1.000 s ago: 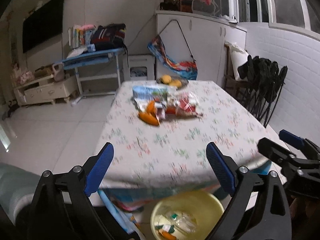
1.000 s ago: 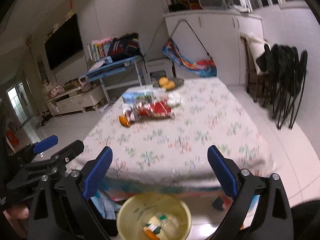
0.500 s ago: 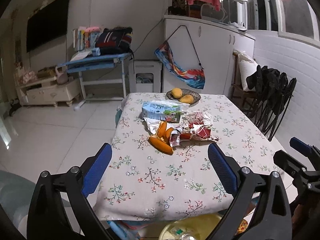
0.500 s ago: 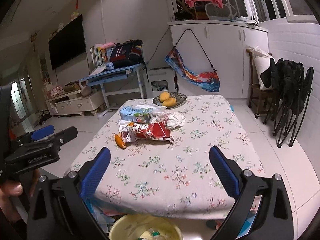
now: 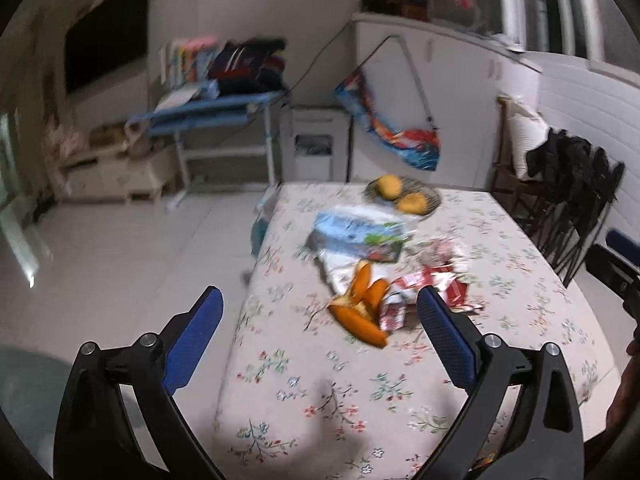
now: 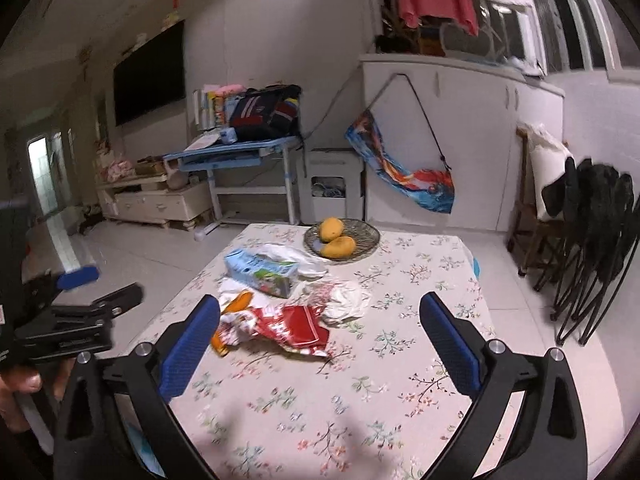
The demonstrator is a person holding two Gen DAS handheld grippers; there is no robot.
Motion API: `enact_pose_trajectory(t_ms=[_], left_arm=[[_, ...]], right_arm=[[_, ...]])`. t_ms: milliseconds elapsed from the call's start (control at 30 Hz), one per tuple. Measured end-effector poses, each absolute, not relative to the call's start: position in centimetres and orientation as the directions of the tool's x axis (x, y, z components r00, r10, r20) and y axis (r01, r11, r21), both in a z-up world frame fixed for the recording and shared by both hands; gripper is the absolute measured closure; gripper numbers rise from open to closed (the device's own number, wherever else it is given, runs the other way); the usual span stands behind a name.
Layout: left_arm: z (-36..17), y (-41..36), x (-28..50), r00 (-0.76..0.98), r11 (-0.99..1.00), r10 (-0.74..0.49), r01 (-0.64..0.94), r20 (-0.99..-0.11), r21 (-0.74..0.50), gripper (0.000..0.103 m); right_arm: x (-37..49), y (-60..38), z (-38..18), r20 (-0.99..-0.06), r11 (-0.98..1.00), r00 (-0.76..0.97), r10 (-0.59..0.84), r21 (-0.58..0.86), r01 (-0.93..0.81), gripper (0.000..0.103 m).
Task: Collect trash
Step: 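Lift both open tools from the basin and move back over the table, then close the left tool on an orange peel piece and lift it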
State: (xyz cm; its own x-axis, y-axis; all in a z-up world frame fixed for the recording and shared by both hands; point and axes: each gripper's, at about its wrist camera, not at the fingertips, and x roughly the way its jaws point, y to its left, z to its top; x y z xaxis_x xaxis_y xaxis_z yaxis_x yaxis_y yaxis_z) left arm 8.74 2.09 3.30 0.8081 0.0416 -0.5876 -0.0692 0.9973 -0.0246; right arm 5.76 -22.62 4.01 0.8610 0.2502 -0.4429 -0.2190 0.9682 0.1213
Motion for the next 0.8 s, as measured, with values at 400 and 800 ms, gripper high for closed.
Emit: enact_pose_trajectory(t_ms=[400, 800], left_arm=[[0.9, 2.3, 11.1, 0.752, 0.996, 0.072, -0.084, -0.655, 0.014, 0.009], [-0.8, 2.9, 13.7, 0.697, 0.993, 0.04, -0.108, -0.716, -0.049, 0.009]], right_arm=[[8.2, -20.5, 2.7, -0.509, 0.948, 0.8, 0.318, 0.152, -0.28, 0.007], [10.3, -21.1, 1.8, -0.546, 0.937, 0.762, 0.348, 0.218, -0.273, 0.007]])
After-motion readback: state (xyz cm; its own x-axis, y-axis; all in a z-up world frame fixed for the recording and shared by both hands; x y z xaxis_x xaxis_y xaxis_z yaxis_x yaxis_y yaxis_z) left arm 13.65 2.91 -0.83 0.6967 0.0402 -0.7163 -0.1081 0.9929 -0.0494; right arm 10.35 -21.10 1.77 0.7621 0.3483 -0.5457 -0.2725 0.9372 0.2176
